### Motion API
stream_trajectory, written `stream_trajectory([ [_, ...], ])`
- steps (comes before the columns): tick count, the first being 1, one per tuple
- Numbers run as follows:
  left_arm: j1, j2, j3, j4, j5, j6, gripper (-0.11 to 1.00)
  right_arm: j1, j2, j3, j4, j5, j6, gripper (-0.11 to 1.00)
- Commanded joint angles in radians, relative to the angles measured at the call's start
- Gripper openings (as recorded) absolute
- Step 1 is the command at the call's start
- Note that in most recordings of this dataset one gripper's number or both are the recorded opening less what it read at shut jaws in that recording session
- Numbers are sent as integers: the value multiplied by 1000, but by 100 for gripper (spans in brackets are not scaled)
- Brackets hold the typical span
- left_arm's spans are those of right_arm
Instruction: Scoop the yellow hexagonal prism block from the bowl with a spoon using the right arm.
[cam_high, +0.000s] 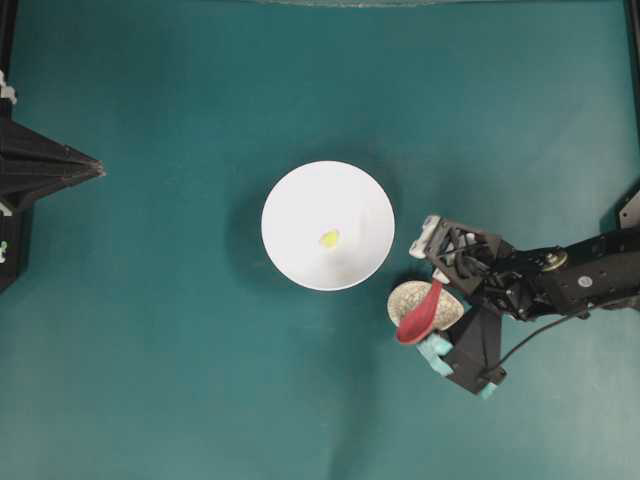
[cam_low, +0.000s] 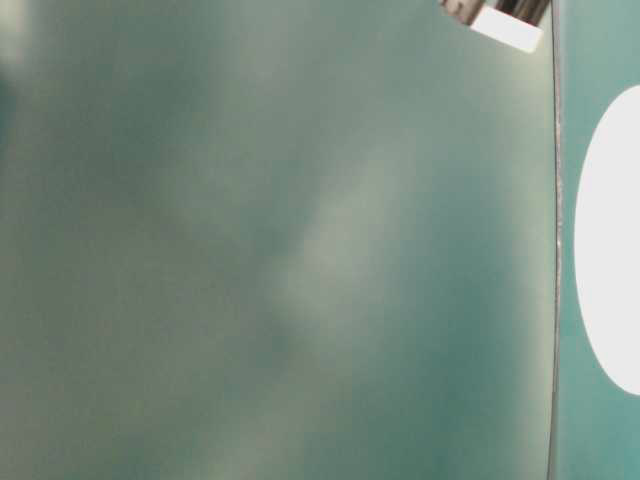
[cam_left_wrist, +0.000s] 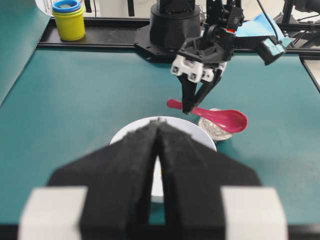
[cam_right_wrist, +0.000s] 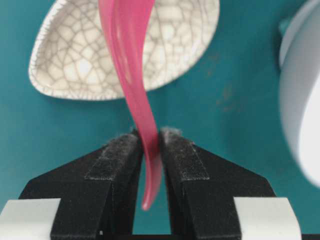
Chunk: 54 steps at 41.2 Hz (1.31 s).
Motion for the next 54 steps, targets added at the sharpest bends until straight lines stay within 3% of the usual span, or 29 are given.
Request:
stream_trajectory([
  [1,2,8,-32,3,-6,2,3,2,-41,-11,18,28,71,25],
  [14,2,6,-32,2,-6,2,3,5,-83,-8,123,46,376,25],
  [23,2,5,-32,2,-6,2,3,18,-98,0,184,63,518,25],
  [30,2,5,-32,2,-5,2,3,35,-109,12,242,81,575,25],
  [43,2,5,-32,2,-5,2,3,48,-132,31,365,84,611,25],
  [54,2,5,-32,2,-8,0,3,48,-133,31,416,87,649,25],
])
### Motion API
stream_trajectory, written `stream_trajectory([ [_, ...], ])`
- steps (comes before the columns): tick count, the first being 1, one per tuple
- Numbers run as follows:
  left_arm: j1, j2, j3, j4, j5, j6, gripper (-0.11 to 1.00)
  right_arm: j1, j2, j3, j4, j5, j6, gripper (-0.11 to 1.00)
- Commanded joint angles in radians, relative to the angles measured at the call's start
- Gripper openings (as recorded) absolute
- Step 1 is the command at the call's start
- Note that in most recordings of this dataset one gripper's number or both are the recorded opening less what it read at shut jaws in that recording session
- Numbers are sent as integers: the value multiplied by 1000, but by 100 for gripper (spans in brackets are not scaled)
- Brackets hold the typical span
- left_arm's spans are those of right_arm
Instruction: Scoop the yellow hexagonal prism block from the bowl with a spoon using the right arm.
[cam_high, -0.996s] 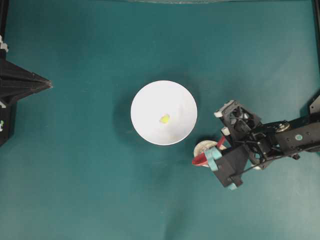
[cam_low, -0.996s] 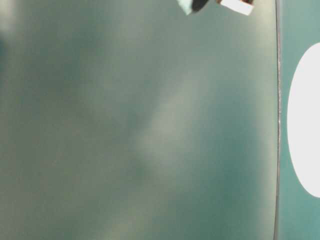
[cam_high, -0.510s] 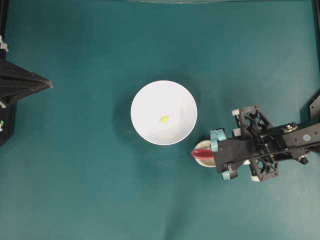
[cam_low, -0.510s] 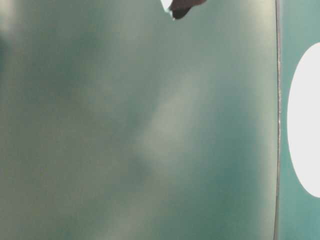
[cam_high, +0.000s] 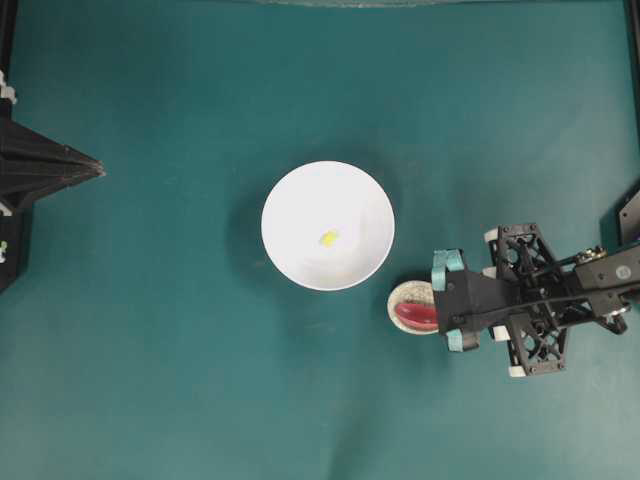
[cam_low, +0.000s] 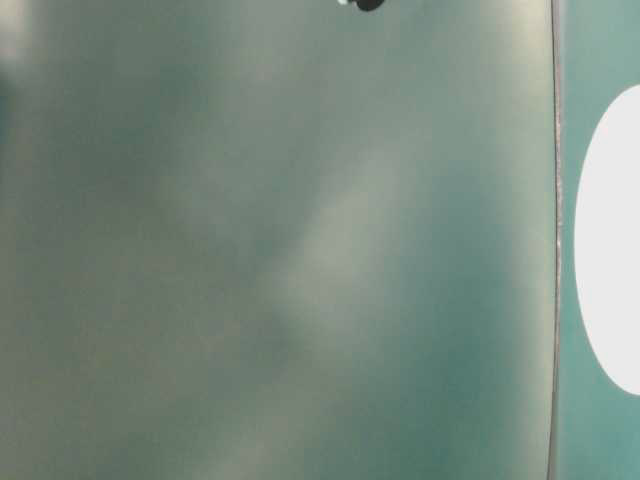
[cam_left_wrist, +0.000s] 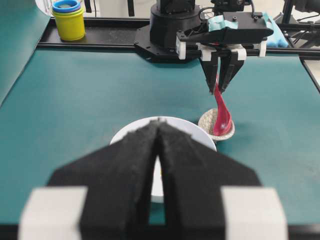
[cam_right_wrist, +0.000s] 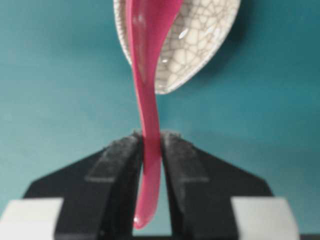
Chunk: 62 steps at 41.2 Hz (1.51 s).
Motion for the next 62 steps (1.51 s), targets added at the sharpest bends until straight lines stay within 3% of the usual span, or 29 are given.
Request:
stream_trajectory([
  [1,2,5,-32,3,-6,0,3,3,-26,-9,9,5,12,25],
  [22,2,5,-32,3,-6,-2,3,3,-28,-8,11,44,106,29],
  [33,2,5,-32,3,-9,-6,3,3,-46,0,9,41,107,57],
  [39,2,3,-32,3,-9,-6,3,3,-67,15,8,15,109,63],
  [48,2,3,-32,3,-11,-6,3,3,-114,61,-2,-156,120,61],
  [62,2,2,-34,3,-18,-14,3,-8,-169,160,-101,-597,147,61],
])
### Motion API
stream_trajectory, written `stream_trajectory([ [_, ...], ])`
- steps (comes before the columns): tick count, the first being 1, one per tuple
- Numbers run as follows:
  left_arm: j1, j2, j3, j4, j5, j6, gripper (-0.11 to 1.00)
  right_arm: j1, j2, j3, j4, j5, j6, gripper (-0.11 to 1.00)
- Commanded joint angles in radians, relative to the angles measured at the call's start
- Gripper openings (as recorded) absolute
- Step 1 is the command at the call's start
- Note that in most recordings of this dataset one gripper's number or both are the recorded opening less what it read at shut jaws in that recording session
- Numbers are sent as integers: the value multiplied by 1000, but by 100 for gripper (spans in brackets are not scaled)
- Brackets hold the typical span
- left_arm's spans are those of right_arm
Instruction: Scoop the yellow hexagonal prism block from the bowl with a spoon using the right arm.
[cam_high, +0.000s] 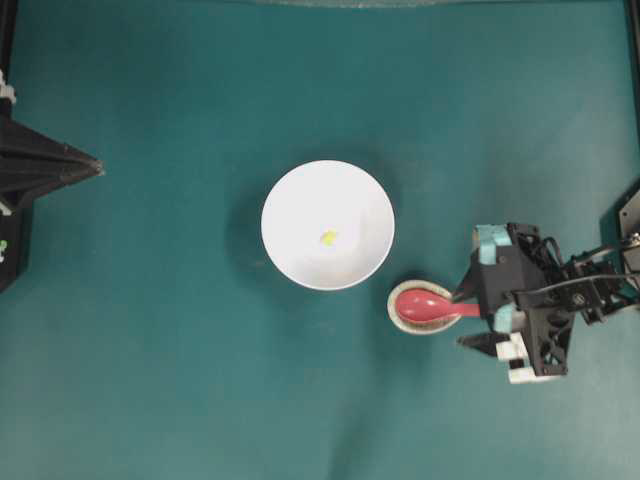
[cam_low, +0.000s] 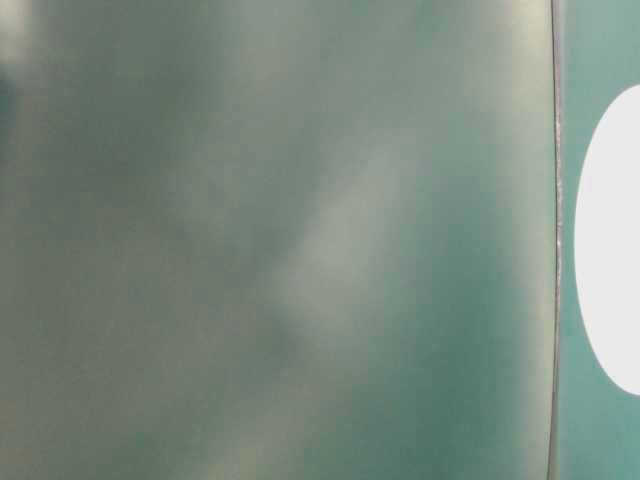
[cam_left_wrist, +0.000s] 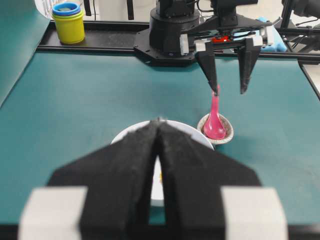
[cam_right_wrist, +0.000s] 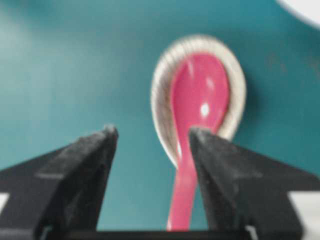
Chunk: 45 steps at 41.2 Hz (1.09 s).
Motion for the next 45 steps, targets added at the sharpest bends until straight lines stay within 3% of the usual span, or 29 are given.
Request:
stream_trajectory([
  [1,2,3,-32,3,-11,-2,3,-9,-20,6,-18,-89,2,61],
  [13,2,2,-34,5,-14,-5,3,-67,-28,28,-91,-245,0,61],
  [21,2,2,-34,3,-15,-5,3,-153,-43,35,-160,-414,-14,61],
  [27,2,0,-34,3,-14,-6,3,-195,-54,41,-210,-499,-69,61],
  [31,2,-3,-35,3,-15,-6,3,-199,-60,43,-235,-508,-146,61],
  [37,2,-2,-35,3,-15,-6,3,-206,-74,44,-225,-552,-239,61],
  [45,2,-3,-35,3,-14,-8,3,-213,-106,91,-216,-776,-244,61],
])
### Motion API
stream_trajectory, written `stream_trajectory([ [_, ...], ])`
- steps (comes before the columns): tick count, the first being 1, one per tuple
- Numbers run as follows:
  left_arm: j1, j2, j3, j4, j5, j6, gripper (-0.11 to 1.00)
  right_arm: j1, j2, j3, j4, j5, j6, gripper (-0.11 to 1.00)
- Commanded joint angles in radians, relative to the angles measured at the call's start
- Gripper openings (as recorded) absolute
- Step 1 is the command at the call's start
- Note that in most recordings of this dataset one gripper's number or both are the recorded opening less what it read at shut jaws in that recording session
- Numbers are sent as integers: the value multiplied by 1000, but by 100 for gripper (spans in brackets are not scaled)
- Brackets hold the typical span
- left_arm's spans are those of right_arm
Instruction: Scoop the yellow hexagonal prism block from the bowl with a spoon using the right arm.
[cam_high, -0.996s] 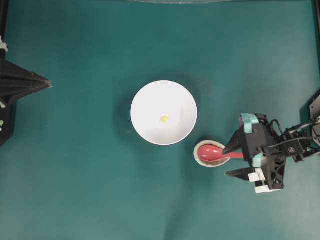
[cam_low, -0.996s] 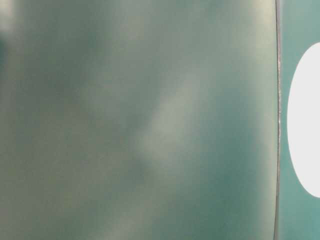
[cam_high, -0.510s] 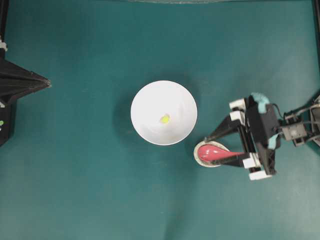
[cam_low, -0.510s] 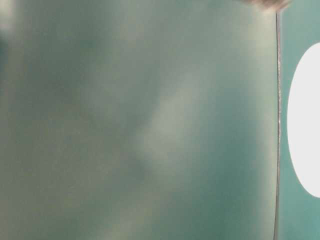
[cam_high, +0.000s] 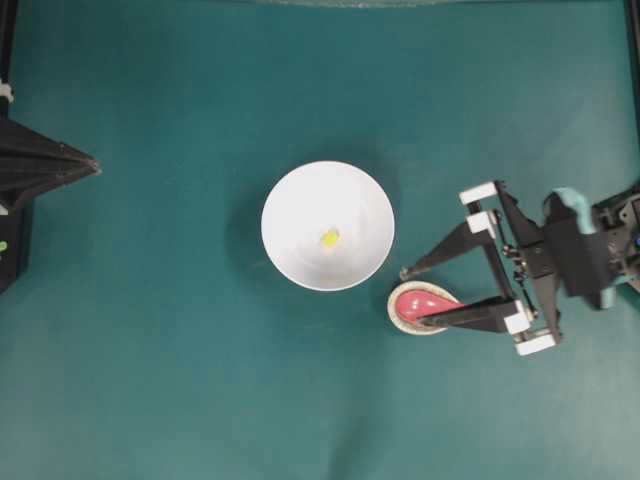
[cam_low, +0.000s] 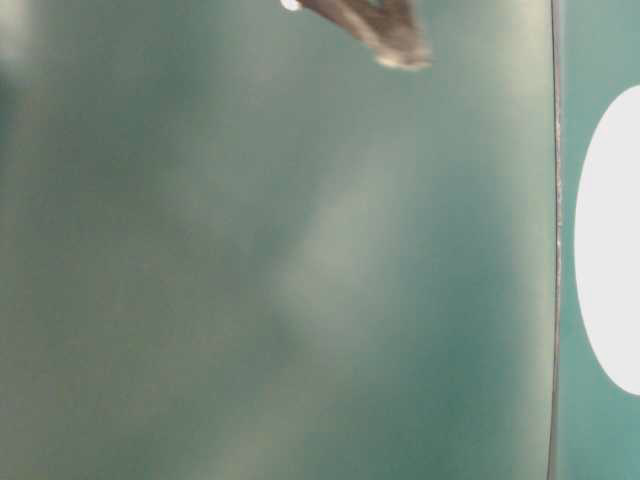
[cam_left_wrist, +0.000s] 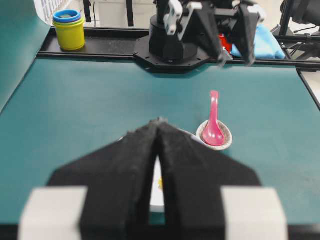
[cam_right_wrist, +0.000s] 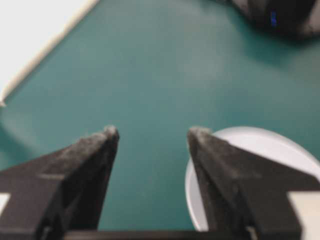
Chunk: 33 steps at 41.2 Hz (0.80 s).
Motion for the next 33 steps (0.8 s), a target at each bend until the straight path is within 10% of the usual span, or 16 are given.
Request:
stream_trajectory([
  [1,2,5,-32,3,-11,-2,3,-6,-32,12,9,-101,-2,61],
  [33,2,3,-31,2,-18,-3,3,100,18,193,465,-302,-2,61],
])
